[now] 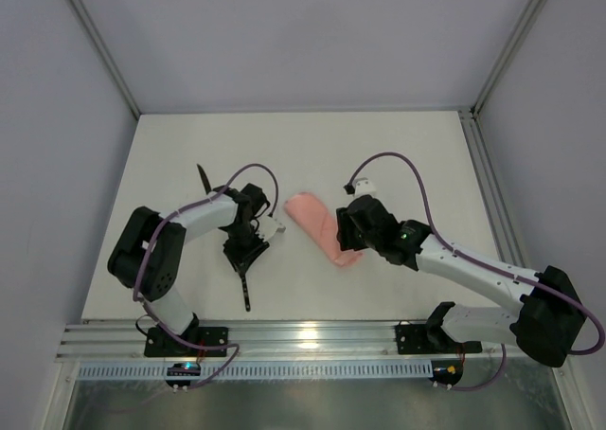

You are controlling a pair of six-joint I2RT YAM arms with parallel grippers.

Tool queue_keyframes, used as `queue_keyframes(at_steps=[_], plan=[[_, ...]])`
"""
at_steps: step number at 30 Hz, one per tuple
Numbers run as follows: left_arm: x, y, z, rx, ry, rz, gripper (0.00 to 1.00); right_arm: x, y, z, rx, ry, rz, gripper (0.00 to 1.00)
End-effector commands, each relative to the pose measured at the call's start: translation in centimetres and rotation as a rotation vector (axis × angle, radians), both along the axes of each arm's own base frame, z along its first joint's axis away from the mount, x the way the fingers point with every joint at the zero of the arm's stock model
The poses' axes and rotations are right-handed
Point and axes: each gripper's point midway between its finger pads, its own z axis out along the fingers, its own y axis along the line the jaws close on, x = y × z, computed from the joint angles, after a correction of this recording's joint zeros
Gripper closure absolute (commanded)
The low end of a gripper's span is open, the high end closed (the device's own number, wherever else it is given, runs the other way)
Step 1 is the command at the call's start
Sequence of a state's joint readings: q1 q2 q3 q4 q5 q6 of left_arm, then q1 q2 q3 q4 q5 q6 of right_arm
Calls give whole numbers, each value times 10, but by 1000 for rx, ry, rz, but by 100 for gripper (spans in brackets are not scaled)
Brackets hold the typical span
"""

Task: Fold the napkin into a case and place the utensils inside
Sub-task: Pick up the fork from the corner of the board.

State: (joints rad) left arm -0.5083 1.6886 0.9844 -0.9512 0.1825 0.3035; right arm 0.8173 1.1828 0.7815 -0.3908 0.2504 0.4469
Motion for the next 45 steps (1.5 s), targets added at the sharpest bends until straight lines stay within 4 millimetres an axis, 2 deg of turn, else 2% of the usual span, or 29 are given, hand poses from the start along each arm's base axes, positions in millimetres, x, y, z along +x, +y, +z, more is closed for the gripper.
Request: queue_keyframes(at_steps=[1, 3, 7, 10, 12, 14, 21, 27, 29, 31, 34, 35, 38, 40, 42, 45], plan=[[49, -4, -16, 11, -189, -48, 71, 11, 5, 24, 23, -65, -9, 47], [60, -10, -11, -8, -222, -46, 66, 11, 4, 24, 17, -66, -10, 47], [53, -25, 7, -86, -181, 0, 61, 10, -1, 25, -2, -67, -21, 47], [48, -24, 20, -104, -206, 14, 45, 9, -4, 28, 2, -73, -27, 47], [37, -22, 16, -107, -179, 29, 40, 8, -4, 30, 10, -77, -26, 47], [35, -19, 11, -77, -184, 23, 38, 8, -4, 33, 17, -83, -28, 47], [49, -33, 12, -104, -215, 80, 31, 6, -5, 26, 20, -69, -40, 47], [49, -32, -9, -52, -173, 101, 32, 7, -3, 22, 13, -61, -32, 47], [45, -28, -21, -18, -133, 95, 35, 7, -2, 23, 17, -65, -31, 47], [41, -22, -25, 12, -111, 77, 42, 8, -2, 25, 21, -70, -31, 47], [37, -20, -26, 21, -81, 53, 57, 8, -3, 27, 18, -79, -26, 47], [37, -21, -26, 18, -81, 51, 67, 9, -2, 27, 18, -80, -25, 47], [38, -28, -22, -19, -77, 49, 83, 10, -3, 30, 20, -89, -24, 47], [39, -36, -19, -60, -73, 50, 86, 10, -3, 31, 19, -93, -25, 47], [40, -44, -16, -97, -71, 40, 99, 9, -4, 33, 20, -99, -26, 47], [41, -49, -8, -131, -92, -12, 100, 8, -8, 36, 17, -109, -30, 47]])
